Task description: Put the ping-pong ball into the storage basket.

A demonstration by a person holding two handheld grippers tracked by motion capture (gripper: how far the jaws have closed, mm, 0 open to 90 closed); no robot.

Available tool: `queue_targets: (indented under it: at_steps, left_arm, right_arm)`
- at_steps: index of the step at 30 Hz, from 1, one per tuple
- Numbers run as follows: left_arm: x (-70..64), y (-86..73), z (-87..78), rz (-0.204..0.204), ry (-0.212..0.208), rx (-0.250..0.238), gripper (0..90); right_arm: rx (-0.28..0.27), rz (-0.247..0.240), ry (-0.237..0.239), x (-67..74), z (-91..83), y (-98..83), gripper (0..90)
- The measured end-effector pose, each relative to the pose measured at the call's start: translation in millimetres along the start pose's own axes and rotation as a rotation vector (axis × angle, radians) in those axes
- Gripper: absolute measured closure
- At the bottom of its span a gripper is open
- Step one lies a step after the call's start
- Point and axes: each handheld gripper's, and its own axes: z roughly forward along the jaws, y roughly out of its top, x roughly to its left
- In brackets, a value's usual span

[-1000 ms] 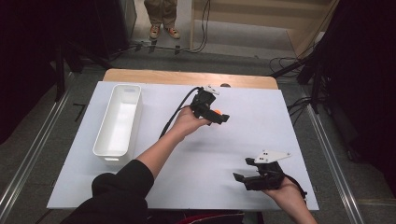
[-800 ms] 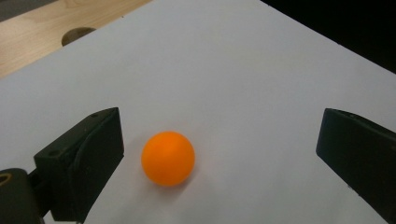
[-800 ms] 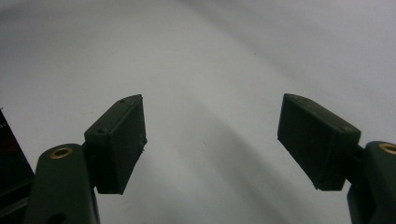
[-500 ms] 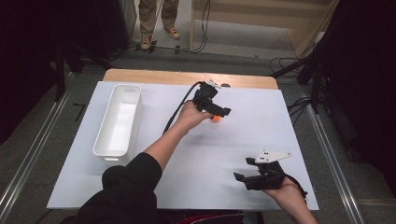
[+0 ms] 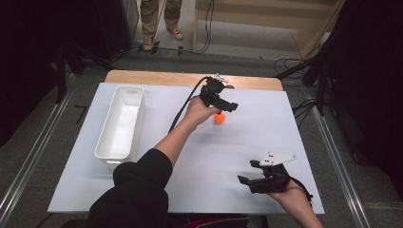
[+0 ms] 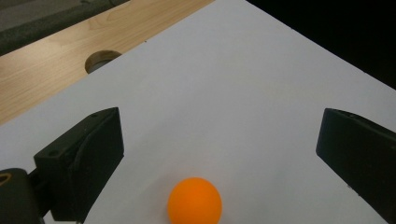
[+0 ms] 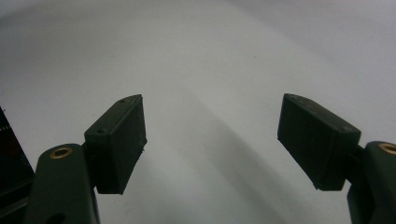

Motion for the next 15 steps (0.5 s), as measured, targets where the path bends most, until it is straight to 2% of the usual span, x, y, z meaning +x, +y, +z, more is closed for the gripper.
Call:
queue_targets:
  at_steps: [6, 15]
  left_arm:
    - [1.5, -0.6, 3.1, -0.002, 0.02, -0.013, 0.5]
    - [5.5, -7.2, 9.6, -0.005, 0.015, -0.005, 0.5]
  right_arm:
    - [-0.002, -0.001, 0.0, 0.0, -0.2, -0.2, 22.0]
    - [-0.004, -0.004, -0.003, -0.6, -0.2, 0.0, 22.0]
